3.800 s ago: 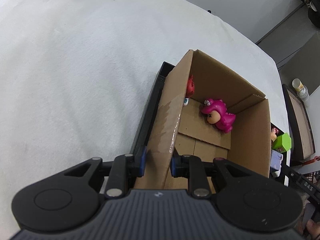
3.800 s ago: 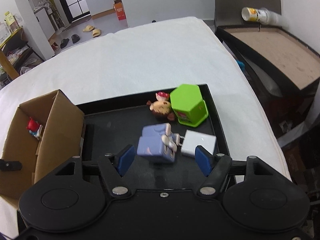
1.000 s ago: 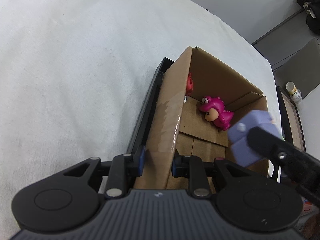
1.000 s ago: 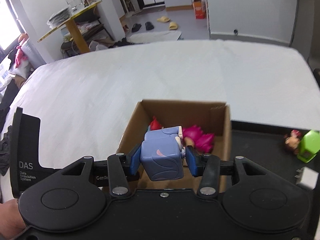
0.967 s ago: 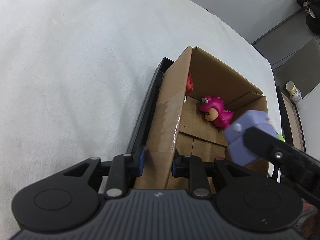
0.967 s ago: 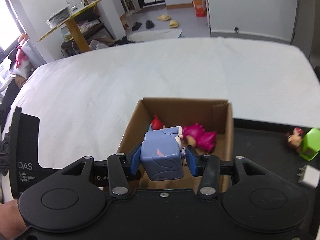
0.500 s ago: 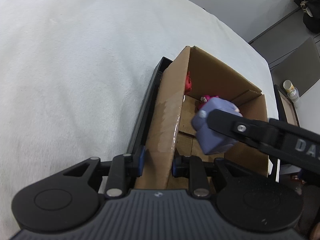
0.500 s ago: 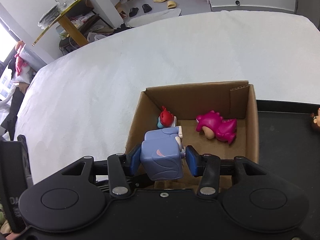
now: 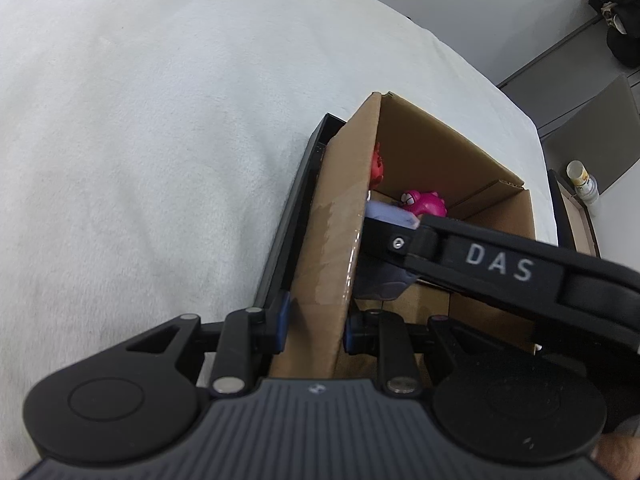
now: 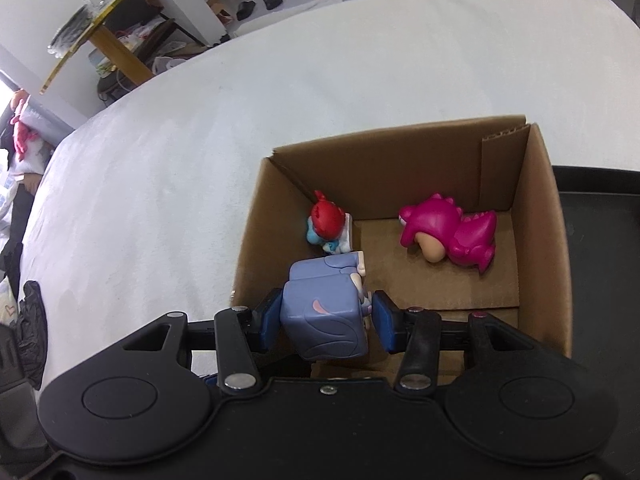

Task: Organize rigid objects
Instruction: 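Carry the lavender cube figure into the box and open the right gripper, then move the right gripper to the white plug charger and close on it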

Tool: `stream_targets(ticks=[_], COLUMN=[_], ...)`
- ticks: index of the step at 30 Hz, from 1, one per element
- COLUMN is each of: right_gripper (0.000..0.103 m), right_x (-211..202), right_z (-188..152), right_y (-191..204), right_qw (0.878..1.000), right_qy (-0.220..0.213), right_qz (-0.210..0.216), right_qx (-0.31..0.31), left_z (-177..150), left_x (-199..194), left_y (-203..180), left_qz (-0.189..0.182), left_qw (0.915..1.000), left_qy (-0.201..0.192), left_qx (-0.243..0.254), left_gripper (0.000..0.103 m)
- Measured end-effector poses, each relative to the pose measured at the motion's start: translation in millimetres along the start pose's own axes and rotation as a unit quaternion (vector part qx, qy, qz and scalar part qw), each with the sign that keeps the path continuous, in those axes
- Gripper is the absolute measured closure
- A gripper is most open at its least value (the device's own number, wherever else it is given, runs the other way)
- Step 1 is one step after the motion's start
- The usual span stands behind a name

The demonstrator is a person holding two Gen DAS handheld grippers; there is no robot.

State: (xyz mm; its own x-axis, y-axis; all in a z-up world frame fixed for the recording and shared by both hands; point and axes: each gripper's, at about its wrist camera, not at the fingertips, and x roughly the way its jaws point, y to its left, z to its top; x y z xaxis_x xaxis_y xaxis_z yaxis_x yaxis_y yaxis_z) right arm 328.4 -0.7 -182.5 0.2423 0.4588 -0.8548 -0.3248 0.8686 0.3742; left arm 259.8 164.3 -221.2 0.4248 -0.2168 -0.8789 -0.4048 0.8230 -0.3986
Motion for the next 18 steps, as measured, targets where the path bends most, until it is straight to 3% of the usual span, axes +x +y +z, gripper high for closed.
stream_targets(ticks=[18], right_gripper=[0.053], right_x=[-47.3], right_z=[-5.9], right_y=[-18.1], right_qw=[0.999], right_qy=[-0.031], right_qz=[0.008], right_qx=[0.014], left_z=[0.1], left_x=[-1.2], left_y=[1.9], left_qz=[-0.002], left_qw=[1.0000], left_qy=[-0.001], left_qx=[-0.008], left_gripper=[0.078])
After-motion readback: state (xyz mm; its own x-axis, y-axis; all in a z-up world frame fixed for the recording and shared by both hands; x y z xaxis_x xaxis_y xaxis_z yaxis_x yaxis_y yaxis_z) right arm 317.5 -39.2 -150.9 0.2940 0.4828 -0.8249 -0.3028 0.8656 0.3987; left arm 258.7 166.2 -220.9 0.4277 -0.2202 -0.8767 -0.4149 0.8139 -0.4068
